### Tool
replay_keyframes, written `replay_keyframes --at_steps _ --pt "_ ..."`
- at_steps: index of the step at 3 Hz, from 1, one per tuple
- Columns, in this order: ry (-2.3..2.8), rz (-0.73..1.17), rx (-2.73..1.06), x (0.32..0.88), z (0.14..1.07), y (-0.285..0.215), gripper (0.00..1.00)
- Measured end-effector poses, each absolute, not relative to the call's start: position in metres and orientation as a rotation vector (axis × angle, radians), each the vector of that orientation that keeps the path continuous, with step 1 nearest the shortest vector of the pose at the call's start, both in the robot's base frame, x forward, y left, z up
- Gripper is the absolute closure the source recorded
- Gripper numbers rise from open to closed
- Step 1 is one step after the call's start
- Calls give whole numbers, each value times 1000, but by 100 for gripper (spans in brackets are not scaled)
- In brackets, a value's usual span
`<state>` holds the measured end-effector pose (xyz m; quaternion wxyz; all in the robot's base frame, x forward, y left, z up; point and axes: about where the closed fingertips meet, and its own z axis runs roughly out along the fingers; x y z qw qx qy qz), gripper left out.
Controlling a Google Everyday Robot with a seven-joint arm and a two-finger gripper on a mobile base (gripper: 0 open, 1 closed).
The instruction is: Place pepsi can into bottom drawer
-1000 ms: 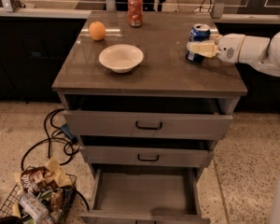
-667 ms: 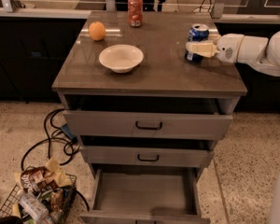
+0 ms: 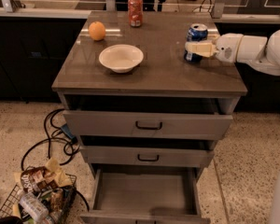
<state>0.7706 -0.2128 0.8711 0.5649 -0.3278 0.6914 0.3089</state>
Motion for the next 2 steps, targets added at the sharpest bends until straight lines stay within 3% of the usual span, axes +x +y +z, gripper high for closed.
replay_keyframes --at_steps 2 --pt "1596 679 -828 719 916 -226 100"
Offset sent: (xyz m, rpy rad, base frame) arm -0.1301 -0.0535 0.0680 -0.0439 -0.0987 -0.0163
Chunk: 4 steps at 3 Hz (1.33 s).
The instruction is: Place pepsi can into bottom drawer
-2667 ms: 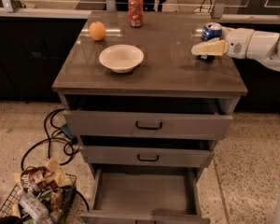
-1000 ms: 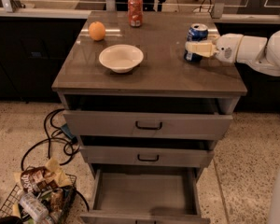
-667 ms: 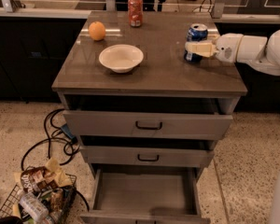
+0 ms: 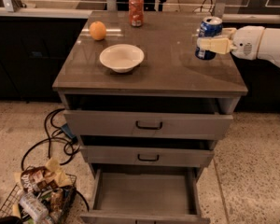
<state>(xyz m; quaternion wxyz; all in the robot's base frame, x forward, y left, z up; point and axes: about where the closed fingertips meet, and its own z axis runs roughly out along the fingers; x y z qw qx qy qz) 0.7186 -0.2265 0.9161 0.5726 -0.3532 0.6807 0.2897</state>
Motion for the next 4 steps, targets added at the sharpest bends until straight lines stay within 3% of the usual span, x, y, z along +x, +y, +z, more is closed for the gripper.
replay_keyframes --at_steps 2,4 --pt "1556 665 -762 602 921 -279 100" --pt "1601 669 -792 507 880 -299 100"
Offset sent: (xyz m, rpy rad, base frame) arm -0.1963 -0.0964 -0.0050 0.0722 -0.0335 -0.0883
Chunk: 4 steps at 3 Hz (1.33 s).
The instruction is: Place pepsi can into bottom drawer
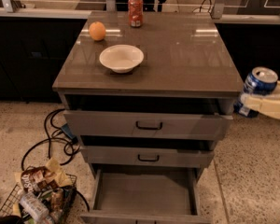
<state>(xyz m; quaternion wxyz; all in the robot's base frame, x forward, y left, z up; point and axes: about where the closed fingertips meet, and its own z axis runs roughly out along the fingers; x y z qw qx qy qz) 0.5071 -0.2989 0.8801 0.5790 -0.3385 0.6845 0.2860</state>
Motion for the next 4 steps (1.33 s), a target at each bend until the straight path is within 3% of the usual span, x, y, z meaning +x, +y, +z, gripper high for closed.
replay_keyframes --at_steps 2,4 --pt "1520 796 -831 472 812 -294 100" --pt "1537 801 -859 470 796 -283 100"
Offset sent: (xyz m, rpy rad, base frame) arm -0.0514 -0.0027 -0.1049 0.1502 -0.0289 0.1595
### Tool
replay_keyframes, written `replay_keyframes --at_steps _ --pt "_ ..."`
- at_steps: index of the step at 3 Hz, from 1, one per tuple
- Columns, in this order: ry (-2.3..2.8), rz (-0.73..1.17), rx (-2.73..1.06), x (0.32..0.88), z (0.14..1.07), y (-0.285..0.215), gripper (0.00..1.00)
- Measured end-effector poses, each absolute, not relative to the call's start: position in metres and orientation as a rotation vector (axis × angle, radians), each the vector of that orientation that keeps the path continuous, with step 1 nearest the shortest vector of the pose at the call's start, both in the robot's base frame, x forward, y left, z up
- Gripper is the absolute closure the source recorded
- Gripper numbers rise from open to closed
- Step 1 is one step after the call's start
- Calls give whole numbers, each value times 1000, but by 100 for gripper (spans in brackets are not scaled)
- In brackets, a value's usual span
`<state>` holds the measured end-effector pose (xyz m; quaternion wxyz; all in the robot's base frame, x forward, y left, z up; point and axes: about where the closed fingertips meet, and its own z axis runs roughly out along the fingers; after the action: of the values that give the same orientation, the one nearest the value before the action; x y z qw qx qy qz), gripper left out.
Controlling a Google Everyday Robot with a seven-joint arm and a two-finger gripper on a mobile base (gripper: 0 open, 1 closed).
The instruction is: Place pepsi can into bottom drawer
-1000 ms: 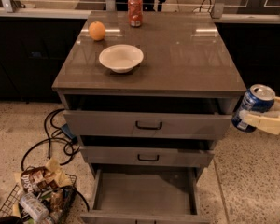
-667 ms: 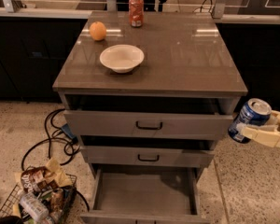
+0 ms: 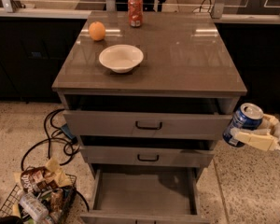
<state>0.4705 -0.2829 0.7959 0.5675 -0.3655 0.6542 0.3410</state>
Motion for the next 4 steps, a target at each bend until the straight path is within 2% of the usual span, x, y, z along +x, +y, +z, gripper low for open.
replay_keyframes --at_steps 4 --pt "1656 908 -1008 441 560 -185 100"
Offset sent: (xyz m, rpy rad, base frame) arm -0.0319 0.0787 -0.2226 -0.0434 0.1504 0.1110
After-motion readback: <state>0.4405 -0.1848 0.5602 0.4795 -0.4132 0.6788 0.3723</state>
